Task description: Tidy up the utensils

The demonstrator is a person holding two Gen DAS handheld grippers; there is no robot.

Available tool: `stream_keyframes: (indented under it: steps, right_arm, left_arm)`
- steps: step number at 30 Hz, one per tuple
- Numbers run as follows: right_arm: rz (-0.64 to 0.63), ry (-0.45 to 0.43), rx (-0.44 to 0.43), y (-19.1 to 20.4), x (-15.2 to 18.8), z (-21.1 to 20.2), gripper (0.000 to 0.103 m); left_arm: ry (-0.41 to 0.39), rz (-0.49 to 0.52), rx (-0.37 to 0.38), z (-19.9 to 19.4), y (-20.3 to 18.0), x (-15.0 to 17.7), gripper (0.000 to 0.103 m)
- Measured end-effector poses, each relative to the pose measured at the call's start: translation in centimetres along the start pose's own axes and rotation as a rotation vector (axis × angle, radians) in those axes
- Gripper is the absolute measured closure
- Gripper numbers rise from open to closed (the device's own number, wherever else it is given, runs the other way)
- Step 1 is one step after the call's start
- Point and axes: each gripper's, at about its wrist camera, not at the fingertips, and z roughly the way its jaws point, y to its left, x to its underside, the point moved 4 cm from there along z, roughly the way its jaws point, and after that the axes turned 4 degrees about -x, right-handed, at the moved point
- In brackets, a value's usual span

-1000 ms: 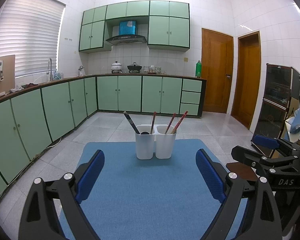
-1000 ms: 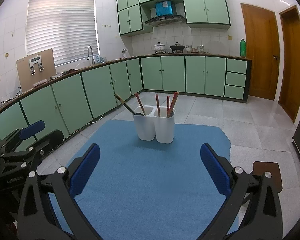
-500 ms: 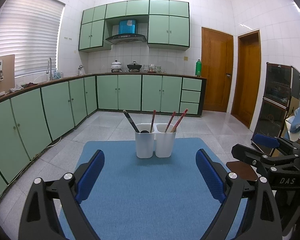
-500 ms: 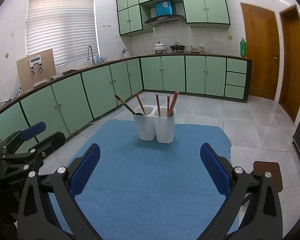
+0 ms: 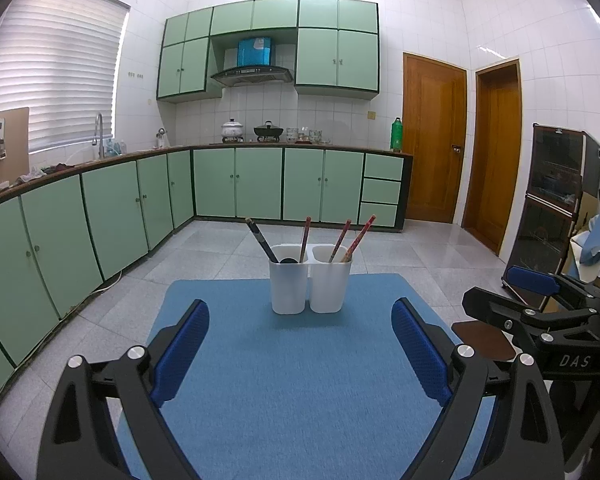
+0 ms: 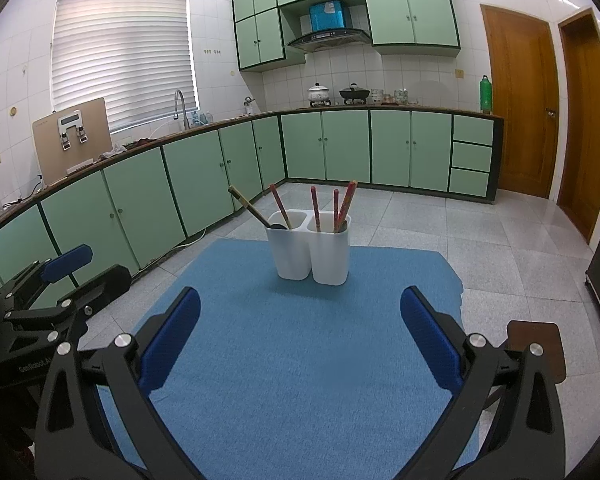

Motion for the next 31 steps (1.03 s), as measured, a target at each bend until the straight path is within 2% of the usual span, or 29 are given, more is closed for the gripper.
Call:
stream_keyframes:
  steps: [31]
  right_arm:
    - [0.004,0.015,0.009,-0.1,1.1,0.7,0.006]
  left_arm:
    - [0.017,-0.001,-0.005,0.5,-0.5,0.2,0.012]
